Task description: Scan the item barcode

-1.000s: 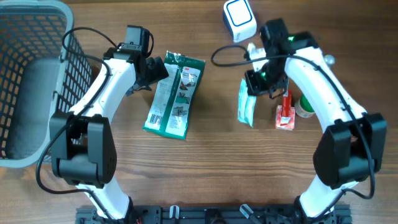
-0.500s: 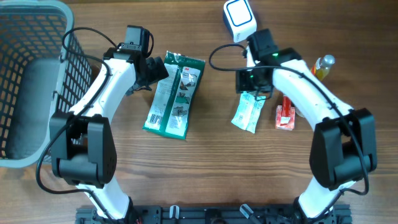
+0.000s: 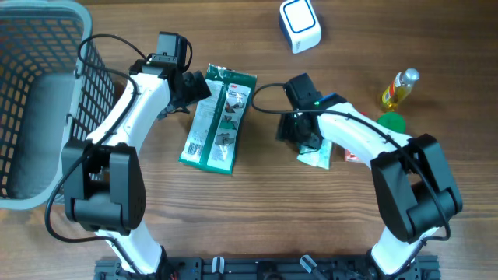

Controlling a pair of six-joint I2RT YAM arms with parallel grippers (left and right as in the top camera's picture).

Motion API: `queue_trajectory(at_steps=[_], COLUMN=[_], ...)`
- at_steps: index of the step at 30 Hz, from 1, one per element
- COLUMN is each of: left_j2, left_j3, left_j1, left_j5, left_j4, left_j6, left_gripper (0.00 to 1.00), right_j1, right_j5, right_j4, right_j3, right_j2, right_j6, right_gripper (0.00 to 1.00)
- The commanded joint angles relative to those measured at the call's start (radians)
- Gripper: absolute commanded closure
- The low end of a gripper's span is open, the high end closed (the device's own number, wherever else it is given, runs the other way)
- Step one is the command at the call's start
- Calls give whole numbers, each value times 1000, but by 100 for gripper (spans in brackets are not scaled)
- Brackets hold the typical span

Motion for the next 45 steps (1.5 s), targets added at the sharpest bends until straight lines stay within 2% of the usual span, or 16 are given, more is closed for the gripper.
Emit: queue_trajectory(at_steps=[1, 12, 21, 23, 25, 28, 29, 30, 40, 41, 43, 45], left_j2=[-14, -14, -14, -14, -14, -14, -14, -14, -14, -14, -14, -14], left_j3=[12, 12, 12, 12, 12, 12, 12, 12, 12, 12, 12, 12], left_j1=[3, 3, 3, 3, 3, 3, 3, 3, 3, 3, 3, 3], left_j5=[-13, -13, -13, -13, -13, -13, -13, -13, -13, -13, -13, -13], left_j4=[-1, -1, -1, -1, -1, -1, -1, -1, -1, -1, -1, -1], left_j6=[5, 5, 5, 5, 5, 5, 5, 5, 5, 5, 5, 5], left_gripper=[0, 0, 0, 0, 0, 0, 0, 0, 0, 0, 0, 0], right_j1=[4, -57, -84, -84, -82, -67, -54, -41, 81, 95, 111, 119], right_j5=[87, 125, 77, 16, -128, -273, -287, -289, -236, -235, -221, -208], right_j4=[-16, -101, -182, -190, -140, -69, -54, -46, 36, 46, 68, 100], right_j3=[-29, -30, -9, 2, 1, 0, 0, 0, -6, -6, -14, -30], right_j2=[6, -5, -74, -148, -232, -254, -245, -240, -189, -179, -171, -166], right_j6=[27, 24, -95, -108, -112, -150, -148, -148, -102, -98, -96, -95], right_gripper=[41, 42, 46, 46, 50, 49, 29, 0, 2, 13, 28, 64])
